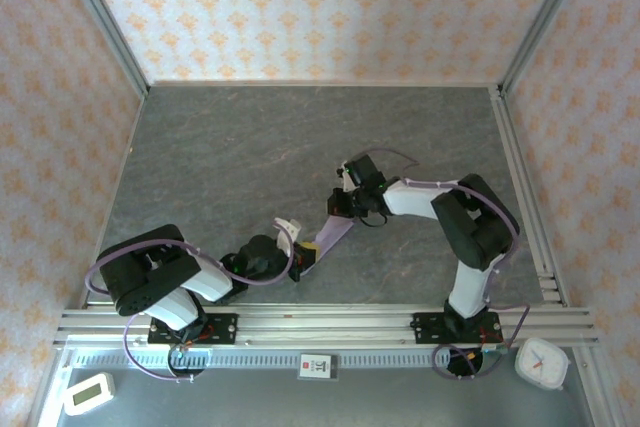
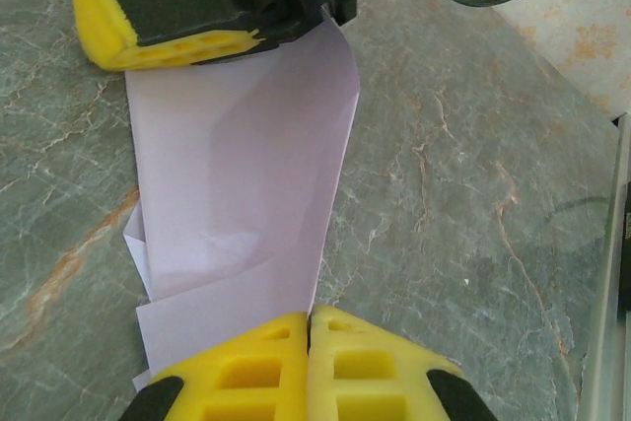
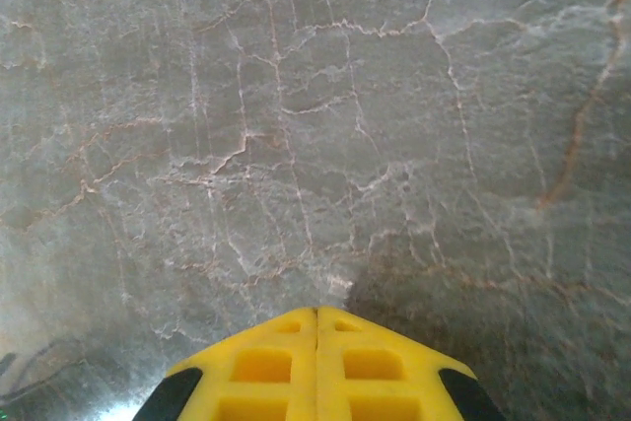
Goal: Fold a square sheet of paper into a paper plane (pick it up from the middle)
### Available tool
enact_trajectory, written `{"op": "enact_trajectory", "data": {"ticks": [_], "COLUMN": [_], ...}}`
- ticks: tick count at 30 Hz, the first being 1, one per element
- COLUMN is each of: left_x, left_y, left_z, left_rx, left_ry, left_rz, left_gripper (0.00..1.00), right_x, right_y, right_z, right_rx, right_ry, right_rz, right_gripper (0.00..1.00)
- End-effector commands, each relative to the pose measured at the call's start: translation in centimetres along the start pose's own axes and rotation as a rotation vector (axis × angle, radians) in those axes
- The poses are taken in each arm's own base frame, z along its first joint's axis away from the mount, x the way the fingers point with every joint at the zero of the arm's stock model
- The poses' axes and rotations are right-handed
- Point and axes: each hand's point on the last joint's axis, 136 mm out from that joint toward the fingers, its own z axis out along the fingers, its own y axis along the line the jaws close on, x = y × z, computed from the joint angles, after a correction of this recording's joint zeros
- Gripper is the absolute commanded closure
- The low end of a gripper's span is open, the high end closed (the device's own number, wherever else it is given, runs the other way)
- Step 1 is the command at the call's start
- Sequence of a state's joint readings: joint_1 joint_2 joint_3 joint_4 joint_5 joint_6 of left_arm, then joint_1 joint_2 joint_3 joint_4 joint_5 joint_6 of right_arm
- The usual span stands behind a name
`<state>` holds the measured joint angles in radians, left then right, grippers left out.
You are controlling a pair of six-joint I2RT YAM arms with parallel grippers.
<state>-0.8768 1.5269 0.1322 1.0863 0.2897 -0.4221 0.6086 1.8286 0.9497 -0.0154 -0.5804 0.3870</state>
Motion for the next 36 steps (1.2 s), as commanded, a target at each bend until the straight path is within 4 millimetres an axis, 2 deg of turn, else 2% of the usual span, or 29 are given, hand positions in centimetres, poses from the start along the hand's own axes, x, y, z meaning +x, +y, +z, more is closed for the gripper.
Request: {"op": "enact_trajectory", "data": {"ticks": [1,9,20,32,36], "left_x": [-0.1,0.4,0.6,1.9,3.0], "left_y": [-0.1,1.1,3.4,5.4,5.7], "left_z": [-0.3,-0.9,-1.9,-1.5,-1.2], "left_rx": [0.021,-0.017,-0.068,-0.075,-0.079], "left_ry": [-0.019,-0.028,-0.059,-0.015,0.027], "left_rz": [-0.021,-0.084,-0.191,-0.339,-0.369], "left_gripper": [1.0,1.0,1.0,1.0,1.0], "right_x": [0.8,2.1,3.0,3.3,2.1], "right_y": [-0.9,-2.7,-3.8,-4.0,-3.1], "right_z": [0.9,1.9,2.3,2.5,1.8], "right_rx": [0.039,0.084,0.115,0.122,0.117], "right_ry": [0.041,0.072,0.085,0.091,0.063], "right_rz": [-0.004,0.02,0.034,0.041,0.029], "right_gripper": [1.0,1.0,1.0,1.0,1.0]}}
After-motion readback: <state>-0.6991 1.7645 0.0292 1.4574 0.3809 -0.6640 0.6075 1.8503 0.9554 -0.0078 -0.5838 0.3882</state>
